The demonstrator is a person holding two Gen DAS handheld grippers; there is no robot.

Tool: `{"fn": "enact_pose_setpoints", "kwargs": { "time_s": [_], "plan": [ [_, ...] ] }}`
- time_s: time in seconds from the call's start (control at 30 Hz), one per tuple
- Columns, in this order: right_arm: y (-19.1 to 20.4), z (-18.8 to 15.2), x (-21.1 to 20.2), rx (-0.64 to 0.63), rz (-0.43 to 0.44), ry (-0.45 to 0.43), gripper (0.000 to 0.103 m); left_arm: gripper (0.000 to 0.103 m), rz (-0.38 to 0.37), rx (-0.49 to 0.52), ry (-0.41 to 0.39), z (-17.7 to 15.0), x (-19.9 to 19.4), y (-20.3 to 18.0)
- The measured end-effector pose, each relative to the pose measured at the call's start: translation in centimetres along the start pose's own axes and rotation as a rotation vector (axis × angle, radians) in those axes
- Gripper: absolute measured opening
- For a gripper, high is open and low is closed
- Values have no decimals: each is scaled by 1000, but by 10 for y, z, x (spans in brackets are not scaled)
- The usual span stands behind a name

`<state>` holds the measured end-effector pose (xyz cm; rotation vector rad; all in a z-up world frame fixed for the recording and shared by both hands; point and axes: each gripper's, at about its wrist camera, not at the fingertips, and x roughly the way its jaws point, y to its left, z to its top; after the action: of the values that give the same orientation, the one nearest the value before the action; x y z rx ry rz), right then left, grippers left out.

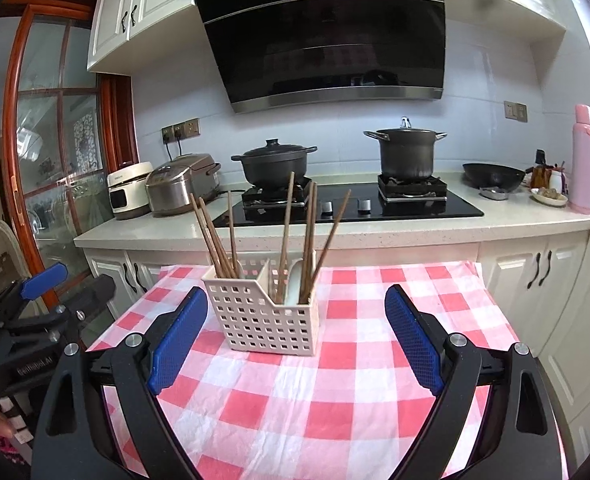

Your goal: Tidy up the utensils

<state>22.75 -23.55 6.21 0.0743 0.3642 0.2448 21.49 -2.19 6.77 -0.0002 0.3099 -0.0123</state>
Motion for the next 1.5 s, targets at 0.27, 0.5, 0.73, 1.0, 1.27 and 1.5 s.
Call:
{"fn": "enact_pose_setpoints", "kwargs": {
  "time_s": [0.27, 0.5, 0.73, 1.0, 1.27, 1.5],
  "plan": [
    [-5, -15, -18, 4, -5, 11, 85, 98, -15, 6, 23, -8, -16, -9],
    [-6, -15, -35, 2, -13, -9, 85, 98, -21, 18, 19, -15, -29, -15],
    [8, -17, -35, -28, -6, -4, 85, 98, -19, -6, 14, -16, -31, -3],
    [17, -19, -31, -48, -3, 11, 85, 98, -10, -10, 6, -16, -34, 2],
    [20, -19, -36, -55, 6, 1, 85, 98, -1, 0, -5, -16, -39, 3],
    [18, -18, -38, -55, 12, -3, 85, 98, -8, 6, -10, -17, -41, 3]
  ]
}}
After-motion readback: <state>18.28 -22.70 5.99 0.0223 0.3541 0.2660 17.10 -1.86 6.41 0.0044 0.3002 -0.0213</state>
